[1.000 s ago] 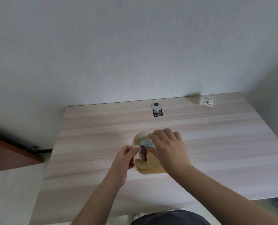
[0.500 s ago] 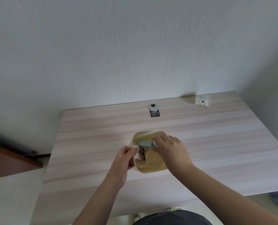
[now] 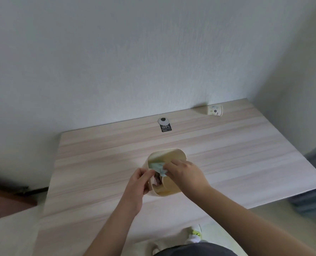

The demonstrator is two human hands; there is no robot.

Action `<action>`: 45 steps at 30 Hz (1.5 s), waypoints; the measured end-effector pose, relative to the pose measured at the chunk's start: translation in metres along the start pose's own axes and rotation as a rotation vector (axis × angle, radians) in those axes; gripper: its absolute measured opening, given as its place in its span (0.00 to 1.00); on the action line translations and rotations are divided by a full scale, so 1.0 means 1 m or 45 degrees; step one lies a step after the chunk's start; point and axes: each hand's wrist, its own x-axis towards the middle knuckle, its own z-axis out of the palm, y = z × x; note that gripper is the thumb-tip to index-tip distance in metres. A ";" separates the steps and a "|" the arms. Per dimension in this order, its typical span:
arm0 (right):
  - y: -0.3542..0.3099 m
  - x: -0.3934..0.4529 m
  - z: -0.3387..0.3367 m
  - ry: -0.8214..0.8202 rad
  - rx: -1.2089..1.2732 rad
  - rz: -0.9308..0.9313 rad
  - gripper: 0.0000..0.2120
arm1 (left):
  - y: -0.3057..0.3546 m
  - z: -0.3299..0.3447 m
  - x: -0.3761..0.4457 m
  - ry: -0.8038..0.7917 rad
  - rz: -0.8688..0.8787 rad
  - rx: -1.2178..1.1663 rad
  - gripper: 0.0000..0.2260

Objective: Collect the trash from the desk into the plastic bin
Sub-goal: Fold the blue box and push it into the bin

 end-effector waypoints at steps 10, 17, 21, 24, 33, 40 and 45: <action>0.019 -0.063 -0.036 0.198 -0.214 0.286 0.16 | -0.008 0.009 -0.009 -0.066 -0.035 -0.002 0.11; 0.049 -0.117 -0.059 0.028 -0.305 0.593 0.30 | -0.008 0.057 -0.022 -0.227 -0.043 0.095 0.12; 0.071 -0.155 -0.077 0.000 -0.291 0.690 0.31 | -0.013 0.100 -0.036 -0.325 -0.027 0.159 0.12; 0.091 -0.190 -0.095 -0.010 -0.270 0.758 0.30 | -0.023 0.139 -0.052 -0.347 -0.048 0.214 0.16; 0.154 -0.306 -0.139 0.059 -0.236 0.982 0.25 | -0.066 0.262 -0.096 -0.463 -0.064 0.317 0.14; 0.189 -0.370 -0.156 0.116 -0.211 1.118 0.26 | -0.097 0.316 -0.115 -0.503 -0.189 0.355 0.15; 0.212 -0.383 -0.160 0.125 -0.229 1.166 0.28 | -0.105 0.345 -0.109 -0.538 -0.225 0.418 0.14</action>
